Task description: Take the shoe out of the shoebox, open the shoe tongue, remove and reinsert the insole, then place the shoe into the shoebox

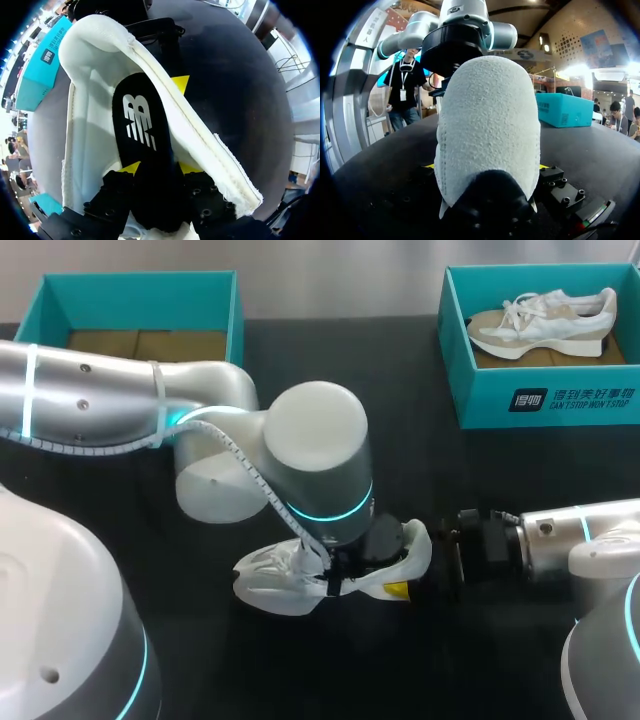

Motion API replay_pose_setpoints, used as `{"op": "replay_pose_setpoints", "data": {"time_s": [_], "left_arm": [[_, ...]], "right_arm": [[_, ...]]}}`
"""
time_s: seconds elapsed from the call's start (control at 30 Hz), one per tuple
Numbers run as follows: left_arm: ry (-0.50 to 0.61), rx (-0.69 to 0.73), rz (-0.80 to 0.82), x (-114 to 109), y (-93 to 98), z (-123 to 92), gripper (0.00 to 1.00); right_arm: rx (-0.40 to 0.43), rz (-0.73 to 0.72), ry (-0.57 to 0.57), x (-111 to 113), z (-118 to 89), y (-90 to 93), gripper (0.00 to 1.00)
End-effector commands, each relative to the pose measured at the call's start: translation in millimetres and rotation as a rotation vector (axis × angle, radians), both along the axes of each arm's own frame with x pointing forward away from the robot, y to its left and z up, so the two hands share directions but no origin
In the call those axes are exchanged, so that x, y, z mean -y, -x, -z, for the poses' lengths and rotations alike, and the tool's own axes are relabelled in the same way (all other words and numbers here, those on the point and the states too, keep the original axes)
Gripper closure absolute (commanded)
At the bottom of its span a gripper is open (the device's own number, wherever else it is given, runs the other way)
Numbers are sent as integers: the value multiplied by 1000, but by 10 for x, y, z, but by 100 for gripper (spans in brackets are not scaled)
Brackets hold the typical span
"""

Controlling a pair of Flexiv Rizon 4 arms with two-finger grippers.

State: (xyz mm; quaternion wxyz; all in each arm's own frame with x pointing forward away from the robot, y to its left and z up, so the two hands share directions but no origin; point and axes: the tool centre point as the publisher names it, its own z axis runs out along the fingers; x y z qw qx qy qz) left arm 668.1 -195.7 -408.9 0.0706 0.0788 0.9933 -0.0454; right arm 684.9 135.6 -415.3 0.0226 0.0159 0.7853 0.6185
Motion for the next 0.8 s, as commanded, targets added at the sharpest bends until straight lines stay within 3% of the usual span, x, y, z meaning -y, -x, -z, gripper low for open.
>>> {"op": "replay_pose_setpoints", "data": {"time_s": [0.03,0.13,0.47,0.8], "left_arm": [[-18,21,-17,60,-147,161,60],[-1,6,-35,41,-202,127,68],[28,-18,-56,-8,-241,33,73],[31,-25,-42,23,-196,-22,72]], "right_arm": [[-1,-2,3,-2,-14,7,100],[-1,-2,3,-2,-14,7,100],[-1,-2,3,-2,-14,7,100],[-1,-2,3,-2,-14,7,100]]}}
